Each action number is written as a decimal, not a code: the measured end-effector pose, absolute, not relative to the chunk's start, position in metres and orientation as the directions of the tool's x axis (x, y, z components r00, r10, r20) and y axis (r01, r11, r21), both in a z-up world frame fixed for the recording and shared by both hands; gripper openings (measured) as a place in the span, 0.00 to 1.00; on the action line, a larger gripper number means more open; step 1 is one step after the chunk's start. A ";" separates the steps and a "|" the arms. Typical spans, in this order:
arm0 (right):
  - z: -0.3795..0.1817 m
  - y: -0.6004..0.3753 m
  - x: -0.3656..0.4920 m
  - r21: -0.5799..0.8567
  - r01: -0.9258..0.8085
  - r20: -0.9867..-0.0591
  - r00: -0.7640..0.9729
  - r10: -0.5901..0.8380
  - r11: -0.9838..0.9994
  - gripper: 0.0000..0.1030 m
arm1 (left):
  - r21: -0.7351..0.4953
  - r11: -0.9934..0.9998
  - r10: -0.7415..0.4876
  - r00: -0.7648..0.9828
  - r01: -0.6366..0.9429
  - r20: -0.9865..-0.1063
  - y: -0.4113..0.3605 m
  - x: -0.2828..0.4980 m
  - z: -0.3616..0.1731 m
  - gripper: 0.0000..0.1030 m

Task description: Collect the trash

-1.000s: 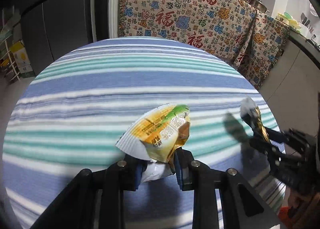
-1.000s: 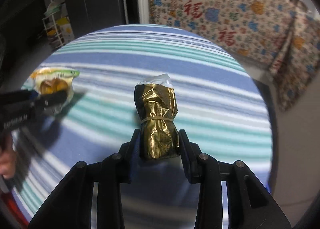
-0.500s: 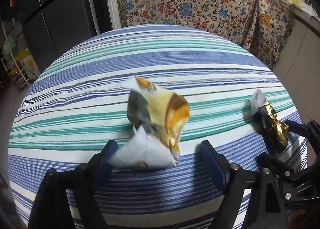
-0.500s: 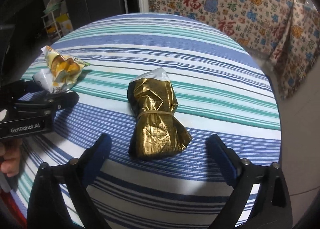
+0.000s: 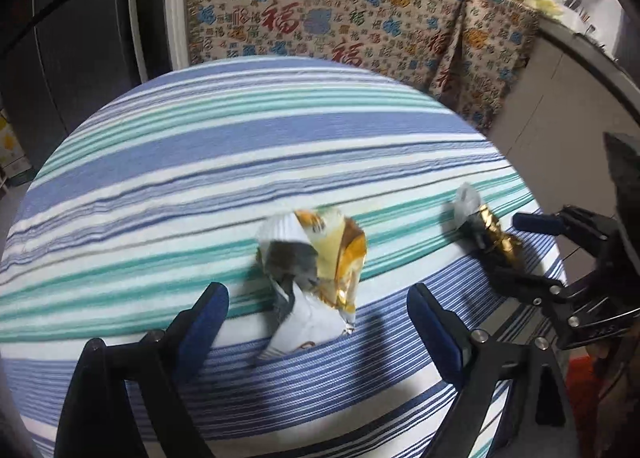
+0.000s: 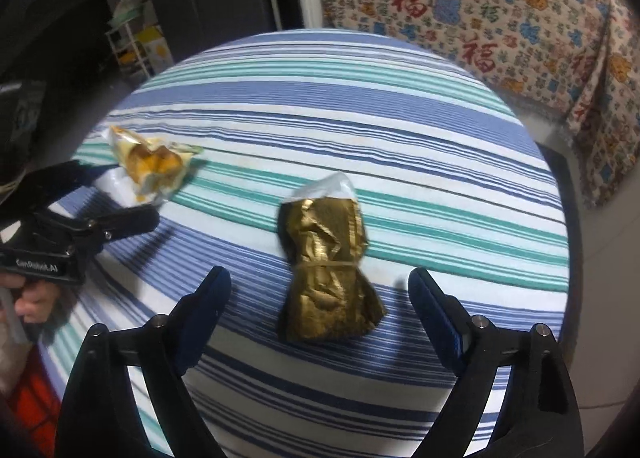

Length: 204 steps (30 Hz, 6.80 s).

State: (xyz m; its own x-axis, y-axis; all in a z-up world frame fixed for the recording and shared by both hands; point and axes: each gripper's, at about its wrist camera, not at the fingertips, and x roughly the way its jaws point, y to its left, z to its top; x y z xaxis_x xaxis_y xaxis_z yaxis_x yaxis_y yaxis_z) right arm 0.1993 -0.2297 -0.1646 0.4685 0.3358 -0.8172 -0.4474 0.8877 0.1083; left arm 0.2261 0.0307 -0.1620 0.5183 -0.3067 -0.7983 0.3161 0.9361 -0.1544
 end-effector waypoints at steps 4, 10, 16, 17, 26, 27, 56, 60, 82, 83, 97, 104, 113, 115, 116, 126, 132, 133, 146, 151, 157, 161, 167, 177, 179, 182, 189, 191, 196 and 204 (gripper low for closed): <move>-0.164 -0.226 0.203 0.089 -0.437 -0.837 0.454 0.305 0.895 0.81 | -0.156 0.938 -0.306 0.526 0.310 -0.794 0.026 0.230 -0.157 0.89; -0.168 -0.221 0.207 0.108 -0.447 -0.843 0.432 0.320 0.888 0.40 | -0.087 0.945 -0.250 0.524 0.316 -0.814 0.006 0.235 -0.162 0.37; -0.152 -0.230 0.199 0.149 -0.429 -0.806 0.469 0.361 0.891 0.32 | -0.120 0.943 -0.279 0.543 0.310 -0.792 0.006 0.230 -0.155 0.25; -0.149 -0.232 0.199 0.158 -0.425 -0.798 0.477 0.369 0.891 0.32 | -0.125 0.942 -0.286 0.548 0.312 -0.786 0.006 0.228 -0.152 0.24; -0.143 -0.252 0.194 0.197 -0.378 -0.777 0.503 0.379 0.905 0.32 | -0.192 0.928 -0.347 0.548 0.321 -0.762 -0.010 0.219 -0.138 0.24; -0.143 -0.254 0.193 0.203 -0.376 -0.776 0.501 0.382 0.904 0.32 | -0.193 0.928 -0.346 0.548 0.318 -0.761 -0.011 0.218 -0.137 0.24; -0.136 -0.275 0.172 0.243 -0.334 -0.752 0.528 0.394 0.911 0.32 | -0.073 0.956 -0.237 0.607 0.283 -0.759 -0.064 0.194 -0.126 0.24; -0.132 -0.285 0.167 0.261 -0.316 -0.739 0.542 0.399 0.912 0.32 | -0.084 0.947 -0.262 0.595 0.310 -0.760 -0.076 0.187 -0.125 0.23; -0.217 -0.547 0.107 0.250 0.198 -0.856 0.503 0.121 0.948 0.34 | -0.319 0.677 -0.575 0.206 0.663 -0.791 -0.377 0.145 -0.169 0.24; -0.226 -0.552 0.106 0.253 0.211 -0.863 0.491 0.122 0.944 0.34 | -0.324 0.675 -0.572 0.193 0.663 -0.797 -0.385 0.151 -0.177 0.24; -0.319 -0.584 0.100 0.329 0.310 -0.866 0.476 0.154 0.892 0.69 | -0.339 0.665 -0.542 0.117 0.665 -0.832 -0.449 0.187 -0.245 0.40; -0.314 -0.606 0.081 0.281 0.417 -0.864 0.502 0.039 0.864 0.99 | -0.262 0.704 -0.531 0.243 0.660 -0.812 -0.444 0.193 -0.230 0.78; -0.225 -0.615 0.062 0.206 0.490 -0.838 0.536 -0.106 0.847 1.00 | -0.186 0.744 -0.480 0.319 0.642 -0.817 -0.416 0.162 -0.177 0.91; -0.204 -0.608 0.052 0.164 0.478 -0.834 0.534 -0.137 0.863 1.00 | -0.131 0.749 -0.464 0.373 0.650 -0.804 -0.406 0.144 -0.160 0.91; -0.190 -0.603 0.043 0.161 0.463 -0.827 0.546 -0.138 0.871 1.00 | -0.094 0.750 -0.457 0.411 0.655 -0.789 -0.399 0.130 -0.147 0.91; -0.126 -0.544 -0.044 0.117 0.427 -0.772 0.607 -0.188 0.897 1.00 | 0.097 0.819 -0.340 0.614 0.566 -0.712 -0.351 0.049 -0.077 0.91; -0.125 -0.523 -0.078 0.179 0.447 -0.802 0.582 -0.133 0.877 1.00 | 0.059 0.819 -0.333 0.556 0.571 -0.762 -0.328 0.031 -0.069 0.91; -0.123 -0.520 -0.082 0.184 0.447 -0.806 0.578 -0.126 0.875 1.00 | 0.054 0.818 -0.334 0.548 0.573 -0.767 -0.326 0.029 -0.070 0.91; -0.077 -0.469 -0.108 0.114 0.407 -0.767 0.616 -0.180 0.906 1.00 | 0.039 0.825 -0.352 0.567 0.563 -0.745 -0.296 0.009 -0.048 0.91; -0.071 -0.463 -0.112 0.108 0.412 -0.758 0.623 -0.193 0.905 1.00 | 0.019 0.825 -0.365 0.559 0.564 -0.745 -0.290 0.006 -0.043 0.91; -0.068 -0.458 -0.116 0.109 0.407 -0.754 0.629 -0.191 0.907 1.00 | 0.018 0.825 -0.371 0.564 0.565 -0.738 -0.287 0.003 -0.037 0.91; -0.067 -0.457 -0.115 0.104 0.406 -0.756 0.626 -0.193 0.908 1.00 | 0.019 0.823 -0.371 0.564 0.567 -0.738 -0.288 0.000 -0.036 0.91; -0.066 -0.452 -0.115 0.099 0.395 -0.759 0.624 -0.188 0.913 1.00 | 0.020 0.822 -0.369 0.559 0.568 -0.743 -0.287 -0.001 -0.037 0.91; -0.064 -0.451 -0.114 0.101 0.382 -0.759 0.627 -0.178 0.919 1.00 | 0.017 0.818 -0.371 0.552 0.574 -0.747 -0.288 0.000 -0.037 0.91; -0.064 -0.452 -0.113 0.100 0.384 -0.759 0.625 -0.180 0.918 1.00 | 0.017 0.820 -0.370 0.552 0.572 -0.748 -0.288 0.001 -0.037 0.91; -0.064 -0.452 -0.114 0.096 0.389 -0.760 0.623 -0.185 0.916 1.00 | 0.019 0.821 -0.368 0.552 0.571 -0.748 -0.289 0.001 -0.037 0.91; -0.066 -0.452 -0.114 0.093 0.389 -0.765 0.617 -0.184 0.916 1.00 | 0.018 0.820 -0.368 0.551 0.572 -0.749 -0.290 0.001 -0.037 0.91; -0.066 -0.451 -0.113 0.093 0.389 -0.767 0.615 -0.183 0.917 1.00 | 0.018 0.821 -0.367 0.551 0.571 -0.750 -0.292 0.001 -0.038 0.91; -0.067 -0.451 -0.112 0.093 0.390 -0.770 0.611 -0.183 0.916 1.00 | 0.019 0.822 -0.363 0.550 0.569 -0.752 -0.293 0.002 -0.038 0.91; -0.069 -0.449 -0.111 0.093 0.395 -0.772 0.608 -0.184 0.914 1.00 | 0.018 0.817 -0.368 0.545 0.577 -0.753 -0.294 0.002 -0.038 0.91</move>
State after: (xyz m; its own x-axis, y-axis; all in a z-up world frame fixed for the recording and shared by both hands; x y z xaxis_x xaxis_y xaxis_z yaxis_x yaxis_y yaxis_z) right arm -0.1110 -0.4495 -0.0685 0.6079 -0.1844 -0.7723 0.3952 0.9139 0.0929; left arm 0.0017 -0.2944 -0.0377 0.5448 -0.3682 -0.7534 0.5769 0.8166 0.0181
